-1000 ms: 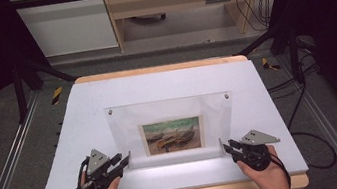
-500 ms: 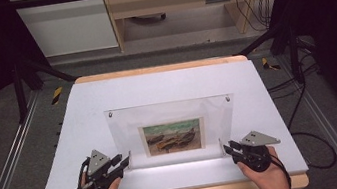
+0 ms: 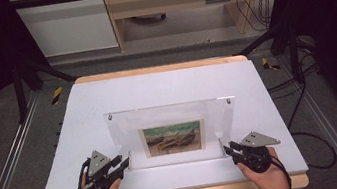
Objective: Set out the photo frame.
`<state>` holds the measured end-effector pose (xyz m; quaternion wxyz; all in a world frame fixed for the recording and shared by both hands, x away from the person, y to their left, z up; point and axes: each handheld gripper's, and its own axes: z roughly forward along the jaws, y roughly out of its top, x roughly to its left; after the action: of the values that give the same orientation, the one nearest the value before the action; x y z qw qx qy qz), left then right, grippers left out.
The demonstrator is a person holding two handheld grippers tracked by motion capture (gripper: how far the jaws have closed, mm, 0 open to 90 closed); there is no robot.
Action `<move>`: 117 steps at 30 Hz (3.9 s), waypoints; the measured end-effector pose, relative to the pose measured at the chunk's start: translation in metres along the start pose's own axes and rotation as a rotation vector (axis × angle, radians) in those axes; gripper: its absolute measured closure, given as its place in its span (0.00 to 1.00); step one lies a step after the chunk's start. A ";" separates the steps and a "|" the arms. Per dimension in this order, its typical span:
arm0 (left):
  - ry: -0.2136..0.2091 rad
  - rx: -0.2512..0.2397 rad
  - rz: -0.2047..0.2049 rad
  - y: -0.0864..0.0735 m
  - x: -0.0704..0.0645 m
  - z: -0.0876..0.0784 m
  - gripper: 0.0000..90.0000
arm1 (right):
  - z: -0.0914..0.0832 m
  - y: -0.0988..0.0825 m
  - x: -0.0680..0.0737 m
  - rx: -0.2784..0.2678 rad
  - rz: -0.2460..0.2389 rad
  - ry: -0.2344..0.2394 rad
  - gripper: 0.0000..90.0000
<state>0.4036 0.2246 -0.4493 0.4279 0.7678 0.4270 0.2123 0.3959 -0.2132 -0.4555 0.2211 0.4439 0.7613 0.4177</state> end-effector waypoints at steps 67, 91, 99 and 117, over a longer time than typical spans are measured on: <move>-0.059 -0.100 0.049 0.004 -0.003 0.004 0.06 | 0.001 0.009 0.013 -0.128 -0.106 -0.025 0.08; 0.040 -0.146 0.054 -0.004 0.012 -0.023 0.06 | -0.036 0.000 -0.002 -0.214 -0.016 -0.140 0.13; 0.121 -0.155 0.001 -0.011 0.043 -0.041 0.06 | -0.047 -0.009 -0.011 -0.218 0.004 -0.185 0.16; 0.152 -0.085 -0.048 -0.008 0.083 -0.036 0.07 | -0.028 -0.010 -0.044 -0.063 0.129 -0.234 0.11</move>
<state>0.4195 0.3135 -0.4399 0.4315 0.7201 0.4671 0.2775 0.3934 -0.2661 -0.4500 0.2950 0.5304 0.6867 0.4000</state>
